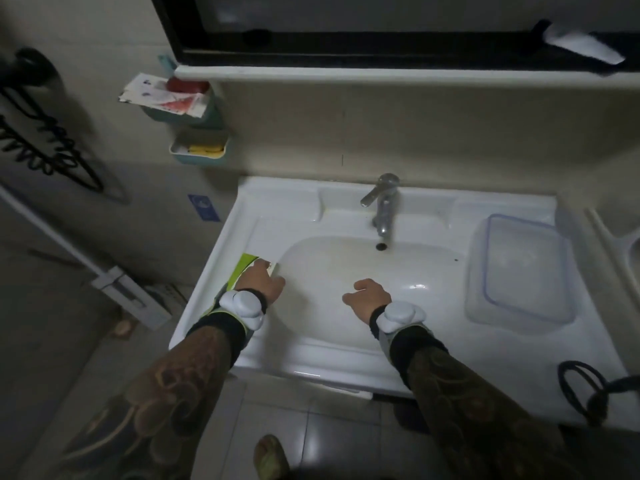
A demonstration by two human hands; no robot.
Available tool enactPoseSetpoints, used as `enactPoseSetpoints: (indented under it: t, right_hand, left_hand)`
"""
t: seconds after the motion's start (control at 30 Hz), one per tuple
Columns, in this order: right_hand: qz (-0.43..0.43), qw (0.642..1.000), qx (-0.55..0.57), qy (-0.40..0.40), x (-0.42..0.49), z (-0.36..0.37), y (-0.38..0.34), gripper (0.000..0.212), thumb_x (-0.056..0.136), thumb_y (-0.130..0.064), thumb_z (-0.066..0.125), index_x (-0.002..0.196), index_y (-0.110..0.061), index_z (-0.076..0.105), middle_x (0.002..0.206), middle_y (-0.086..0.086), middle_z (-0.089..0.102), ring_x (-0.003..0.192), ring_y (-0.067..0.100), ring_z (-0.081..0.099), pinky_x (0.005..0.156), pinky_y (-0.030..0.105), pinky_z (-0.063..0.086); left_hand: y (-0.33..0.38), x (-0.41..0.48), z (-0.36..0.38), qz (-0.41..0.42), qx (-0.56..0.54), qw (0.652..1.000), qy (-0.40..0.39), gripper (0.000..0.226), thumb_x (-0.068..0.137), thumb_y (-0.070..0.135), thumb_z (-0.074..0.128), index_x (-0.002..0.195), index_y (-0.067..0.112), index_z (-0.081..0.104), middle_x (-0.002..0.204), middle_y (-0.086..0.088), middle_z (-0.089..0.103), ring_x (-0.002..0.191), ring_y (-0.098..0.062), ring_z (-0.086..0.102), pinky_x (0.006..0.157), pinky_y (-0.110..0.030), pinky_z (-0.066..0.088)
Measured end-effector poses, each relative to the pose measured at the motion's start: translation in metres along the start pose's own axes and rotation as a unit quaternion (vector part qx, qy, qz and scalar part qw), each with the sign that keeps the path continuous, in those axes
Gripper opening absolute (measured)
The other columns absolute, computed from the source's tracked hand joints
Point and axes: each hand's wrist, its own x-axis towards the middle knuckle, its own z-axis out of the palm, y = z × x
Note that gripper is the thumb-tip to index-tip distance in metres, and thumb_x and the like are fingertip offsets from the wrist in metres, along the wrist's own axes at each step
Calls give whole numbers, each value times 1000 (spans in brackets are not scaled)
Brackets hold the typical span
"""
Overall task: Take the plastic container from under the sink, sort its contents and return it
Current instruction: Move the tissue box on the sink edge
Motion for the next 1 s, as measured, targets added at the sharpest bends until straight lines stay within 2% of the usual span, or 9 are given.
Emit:
enactPoseSetpoints:
  t: [0.07, 0.2, 0.4, 0.5, 0.57, 0.63, 0.8, 0.87, 1.0]
  right_hand:
    - [-1, 1000, -11, -9, 0, 16, -11, 54, 79, -39, 58, 131, -24, 50, 136, -1, 55, 123, 24, 53, 104, 29, 40]
    - [-5, 999, 4, -53, 7, 61, -37, 53, 80, -34, 62, 130, -20, 53, 135, 3, 58, 121, 27, 56, 106, 34, 43]
    - [1, 993, 39, -111, 14, 125, -62, 56, 78, -35, 64, 131, -19, 54, 121, 3, 63, 108, 25, 63, 102, 40, 48]
    - [10, 992, 46, -115, 20, 149, -70, 56, 77, -37, 64, 129, -19, 53, 123, 5, 62, 110, 28, 63, 100, 41, 50]
    - [22, 990, 67, -121, 21, 159, -76, 52, 78, -32, 66, 126, -16, 53, 105, 7, 63, 96, 29, 66, 92, 40, 54]
    - [36, 984, 105, -142, 22, 161, -80, 44, 78, -23, 69, 118, -14, 51, 86, 9, 58, 77, 28, 57, 72, 36, 51]
    - [41, 978, 136, -152, 21, 156, -94, 22, 82, -15, 68, 86, -22, 47, 96, 10, 51, 69, 21, 52, 55, 26, 45]
    - [24, 982, 142, -125, 18, 147, -105, 22, 85, -16, 65, 96, -23, 47, 100, 8, 52, 77, 22, 56, 56, 24, 47]
    - [11, 979, 186, -87, 14, 126, -134, 34, 86, -9, 61, 119, -13, 51, 99, 14, 56, 74, 24, 54, 55, 28, 42]
  left_hand:
    - [-14, 7, -5, -10, 7, 1000, 0, 57, 89, 31, 58, 141, 14, 42, 141, -10, 51, 129, -29, 50, 105, -33, 40]
    - [-39, 27, -19, -15, 62, 998, -1, 55, 90, 31, 54, 141, 14, 40, 142, -14, 45, 130, -34, 45, 107, -40, 39]
    - [-60, 44, -27, -20, 121, 991, -46, 50, 90, 27, 49, 137, 12, 39, 138, -17, 46, 127, -37, 45, 105, -41, 41]
    - [-70, 54, -31, -36, 108, 990, -78, 47, 94, 27, 44, 137, 8, 36, 136, -17, 49, 123, -35, 51, 101, -39, 44]
    - [-74, 60, -33, -40, 98, 990, -93, 47, 95, 27, 42, 137, 8, 34, 134, -17, 52, 119, -35, 53, 97, -37, 45]
    - [-74, 60, -33, -37, 92, 990, -104, 47, 95, 27, 42, 137, 8, 34, 132, -17, 52, 118, -35, 54, 96, -37, 45]
    - [-74, 66, -41, -16, 87, 989, -116, 43, 94, 26, 42, 133, 7, 39, 131, -17, 53, 116, -35, 54, 94, -36, 46]
    - [-71, 70, -50, -4, 75, 991, -115, 42, 93, 26, 42, 131, 7, 41, 130, -16, 53, 115, -34, 55, 91, -35, 45]
    - [-62, 80, -74, 21, 30, 995, -97, 41, 91, 26, 46, 129, 10, 46, 133, -14, 53, 116, -33, 55, 92, -34, 44]
